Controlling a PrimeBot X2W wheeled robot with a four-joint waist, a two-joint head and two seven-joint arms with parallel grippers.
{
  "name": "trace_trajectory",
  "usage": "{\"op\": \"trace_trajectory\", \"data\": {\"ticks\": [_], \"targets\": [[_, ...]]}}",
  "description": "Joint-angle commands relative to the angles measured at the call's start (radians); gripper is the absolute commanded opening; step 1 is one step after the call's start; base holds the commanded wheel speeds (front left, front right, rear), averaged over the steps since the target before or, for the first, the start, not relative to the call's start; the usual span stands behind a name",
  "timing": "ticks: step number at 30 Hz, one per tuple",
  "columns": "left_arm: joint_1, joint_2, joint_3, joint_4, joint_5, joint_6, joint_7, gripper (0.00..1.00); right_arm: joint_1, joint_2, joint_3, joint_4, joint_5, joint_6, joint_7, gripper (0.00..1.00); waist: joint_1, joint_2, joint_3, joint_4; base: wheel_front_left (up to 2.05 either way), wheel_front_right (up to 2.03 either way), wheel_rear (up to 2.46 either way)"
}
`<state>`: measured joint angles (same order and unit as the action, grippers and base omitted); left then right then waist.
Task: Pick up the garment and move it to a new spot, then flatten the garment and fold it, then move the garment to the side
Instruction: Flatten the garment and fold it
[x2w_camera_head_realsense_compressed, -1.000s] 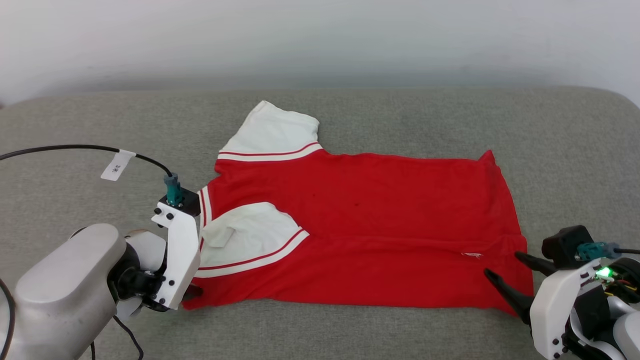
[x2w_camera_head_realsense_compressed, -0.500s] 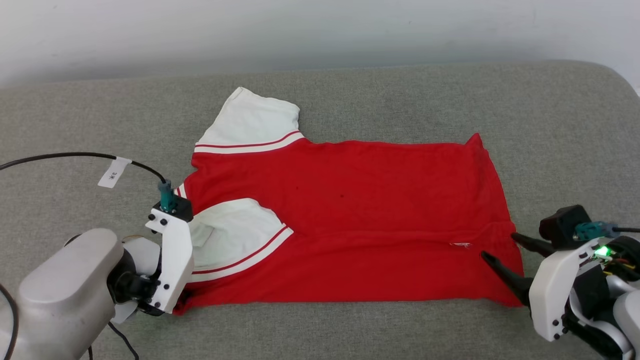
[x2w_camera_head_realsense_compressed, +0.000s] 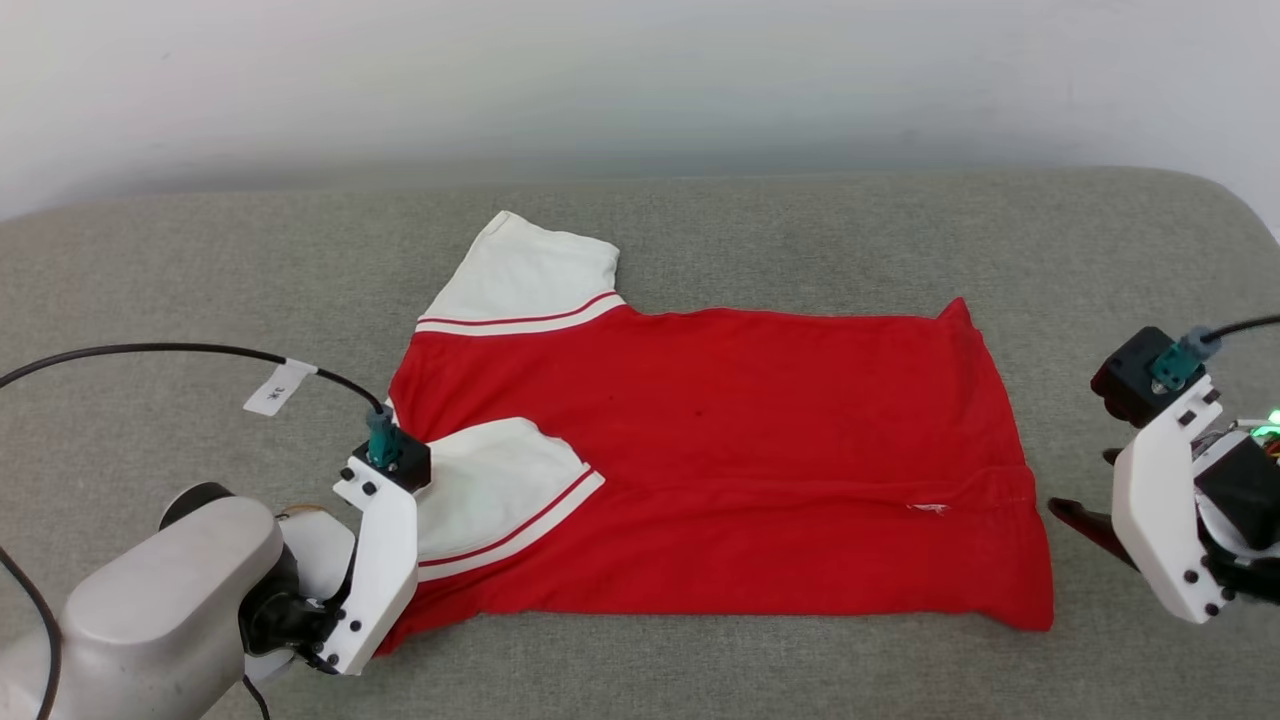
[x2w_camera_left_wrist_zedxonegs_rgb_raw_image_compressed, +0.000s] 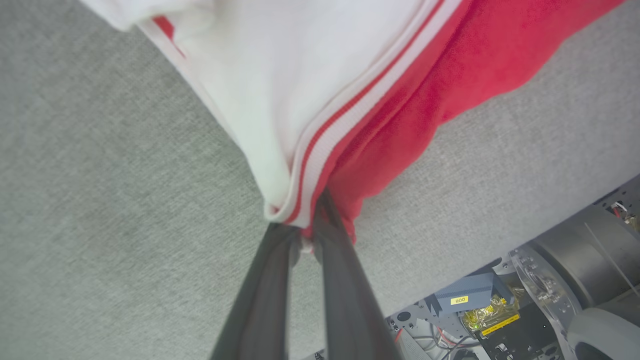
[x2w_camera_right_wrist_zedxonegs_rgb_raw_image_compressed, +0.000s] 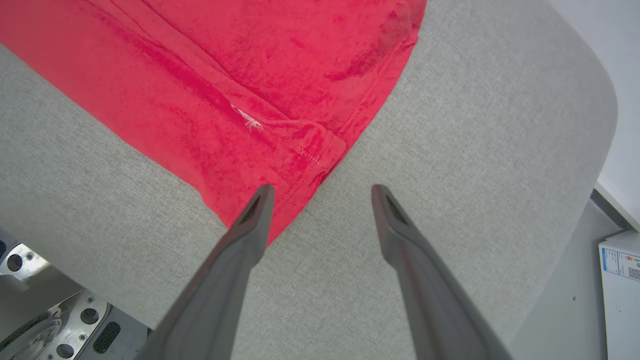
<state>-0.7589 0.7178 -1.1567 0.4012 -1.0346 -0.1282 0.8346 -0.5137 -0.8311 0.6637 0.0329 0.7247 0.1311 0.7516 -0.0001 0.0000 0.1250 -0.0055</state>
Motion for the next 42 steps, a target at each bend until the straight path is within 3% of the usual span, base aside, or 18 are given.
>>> {"op": "trace_trajectory", "data": {"ticks": [1,6,10,15,16,23,25,26,32,42], "targets": [[-0.014,0.006,-0.013,-0.011,-0.001,-0.001,-0.008,0.0,-0.037,-0.016,0.022,0.013,0.03,-0.001,0.053,1.0,0.0001,0.0,0.004,0.008,0.0,0.0,0.0],[-0.044,0.009,-0.045,-0.033,0.004,-0.001,-0.03,0.0,-0.072,-0.013,0.041,0.096,0.138,-0.001,0.21,1.0,0.0001,0.0,0.021,0.024,0.0,0.0,0.0],[-0.063,0.008,-0.064,-0.043,0.005,-0.002,-0.046,0.0,-0.048,0.017,0.042,0.168,0.173,-0.001,0.272,1.0,0.0001,0.0,0.036,0.033,0.0,0.0,0.0],[-0.081,0.015,-0.084,-0.049,0.007,-0.002,-0.062,0.0,-0.022,0.073,0.024,0.237,0.2,-0.001,0.26,1.0,0.0001,0.0,0.057,0.041,0.0,0.0,0.0],[-0.095,0.016,-0.097,-0.048,0.005,-0.001,-0.079,0.0,0.008,0.128,0.034,0.279,0.209,-0.001,0.239,1.0,0.0001,0.0,0.08,0.046,0.0,0.0,0.0],[-0.104,0.013,-0.109,-0.036,-0.004,0.001,-0.1,0.0,0.047,0.195,0.076,0.33,0.227,-0.001,0.202,1.0,0.0001,0.0,0.111,0.045,0.0,0.0,0.0],[-0.103,0.011,-0.113,-0.03,-0.006,0.001,-0.106,0.0,0.041,0.208,0.091,0.334,0.217,-0.001,0.176,0.12,0.0001,0.0,0.116,0.043,0.0,0.0,0.0],[-0.1,0.011,-0.115,-0.026,-0.011,0.001,-0.11,0.0,0.037,0.212,0.098,0.336,0.219,-0.001,0.166,0.0,0.0001,0.0,0.117,0.041,0.0,0.0,0.0],[-0.059,0.025,-0.123,-0.009,-0.024,0.001,-0.124,0.0,-0.003,0.171,0.122,0.308,0.224,0.0,0.102,0.0,0.0001,0.0,0.069,0.03,0.0,0.0,0.0],[0.04,0.101,-0.123,-0.072,-0.051,0.0,-0.153,0.0,0.046,0.034,0.17,0.18,0.273,-0.001,0.027,0.0,0.0001,0.0,-0.047,0.023,0.0,0.0,0.0]]}}
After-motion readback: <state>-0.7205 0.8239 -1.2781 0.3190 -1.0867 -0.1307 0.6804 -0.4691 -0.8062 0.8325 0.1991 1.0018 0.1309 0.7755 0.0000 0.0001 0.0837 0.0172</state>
